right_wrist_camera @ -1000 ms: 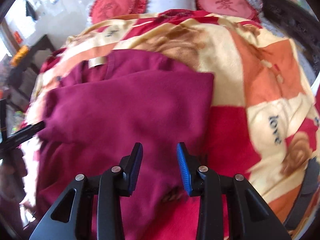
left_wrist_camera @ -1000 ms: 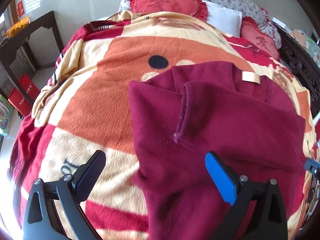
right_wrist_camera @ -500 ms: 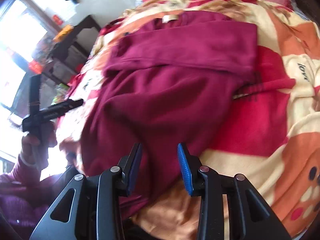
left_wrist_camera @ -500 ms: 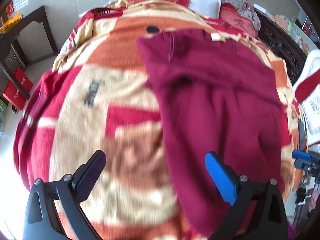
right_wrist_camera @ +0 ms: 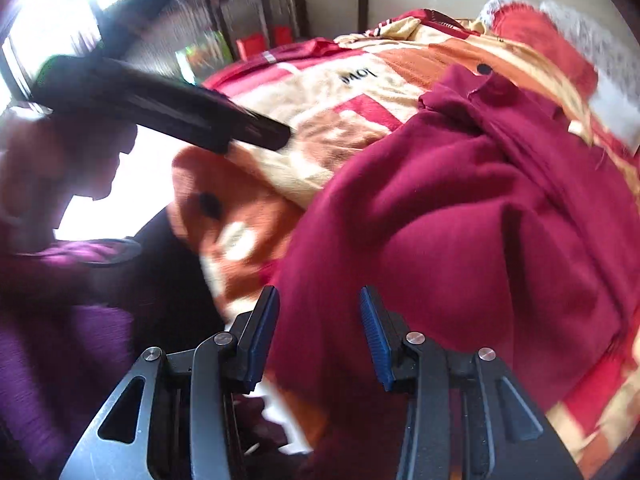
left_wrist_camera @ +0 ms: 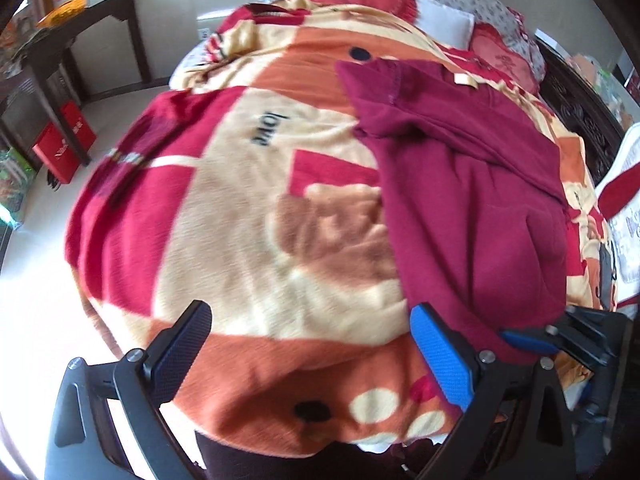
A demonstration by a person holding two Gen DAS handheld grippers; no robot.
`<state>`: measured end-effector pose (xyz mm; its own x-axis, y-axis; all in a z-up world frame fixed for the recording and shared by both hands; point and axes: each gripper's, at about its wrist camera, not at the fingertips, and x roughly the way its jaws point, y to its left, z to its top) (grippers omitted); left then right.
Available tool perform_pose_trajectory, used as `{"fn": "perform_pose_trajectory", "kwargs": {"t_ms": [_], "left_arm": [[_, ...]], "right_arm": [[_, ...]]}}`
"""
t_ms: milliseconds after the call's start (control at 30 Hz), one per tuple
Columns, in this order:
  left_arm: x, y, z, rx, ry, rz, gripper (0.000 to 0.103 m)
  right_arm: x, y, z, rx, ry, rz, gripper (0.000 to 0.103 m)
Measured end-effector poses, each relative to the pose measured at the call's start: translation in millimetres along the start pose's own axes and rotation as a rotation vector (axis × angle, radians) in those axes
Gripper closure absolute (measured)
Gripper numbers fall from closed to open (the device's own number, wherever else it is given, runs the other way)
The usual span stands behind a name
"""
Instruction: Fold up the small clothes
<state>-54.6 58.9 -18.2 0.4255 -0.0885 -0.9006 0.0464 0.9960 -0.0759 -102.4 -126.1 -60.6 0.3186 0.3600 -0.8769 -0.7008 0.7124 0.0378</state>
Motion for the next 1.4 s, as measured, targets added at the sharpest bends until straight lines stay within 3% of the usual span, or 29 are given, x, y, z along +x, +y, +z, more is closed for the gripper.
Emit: {"fn": "perform_pose_trajectory", "kwargs": {"t_ms": [33,67,100,133,367,433,500,567,733,933,1100,1233,1400], "left_arm": [[-4.0,6.1,-2.9,-0.011,-0.006,0.004,0.001],[-6.0,9.3,-4.1,-0.017,-0.007,0.006,0.001],[-9.0,14.6,-6.2,-0.026,-0.009,0.007,0.001],[-11.8,19.6,-8.5,-0.036,-0.009,0.008,0.001],[-27.8,44.9,-20.7,-0.112,-0.019,-0.006,0.002],[-29.3,46.4,-20.9,-0.126,-0.021,-0.012,0.001],[-29.0,43.9,-22.2,-0.127,-0.016,-0.026,0.001],[-26.7,37.6,-25.3,-0.114,-0.005,-0.044,0.001],[-14.5,13.1,-38.9,-0.052,0.044,-0.094,0.002],[3.3,-11.8,-54.1,0.025,0.092,-0.105,0.002],[16.4,-16.5,-59.8,0.024,0.119,-0.099,0.002],[18.5,-17.7,-58.3,0.011,0.116,-0.103,0.002],[22.0,-18.2,-59.8,0.009,0.123,-0.093,0.002]], "right_arm": [[10.0,0.9,1.3,-0.007,0.014,-0.014,0.081],[21.8,-0.9,1.7,0.009,0.040,0.007,0.088],[24.9,-6.2,0.4,0.028,0.049,0.027,0.102],[26.4,-10.1,0.6,0.058,0.047,0.052,0.103],[5.5,-36.9,25.6,0.288,-0.121,0.360,0.103],[21.5,-36.9,31.1,0.323,-0.113,0.385,0.102],[42.4,-38.5,33.3,0.397,-0.028,0.409,0.097],[35.0,-41.1,27.1,0.418,-0.016,0.431,0.096],[-36.0,-61.4,-14.8,0.421,-0.090,0.303,0.092],[-64.8,-88.4,-98.5,0.571,0.051,0.186,0.090],[-50.9,-83.2,-130.5,0.656,0.061,0.254,0.090],[-33.7,-81.0,-137.7,0.700,0.079,0.228,0.090],[-25.4,-81.5,-139.4,0.755,0.021,0.304,0.090]]}}
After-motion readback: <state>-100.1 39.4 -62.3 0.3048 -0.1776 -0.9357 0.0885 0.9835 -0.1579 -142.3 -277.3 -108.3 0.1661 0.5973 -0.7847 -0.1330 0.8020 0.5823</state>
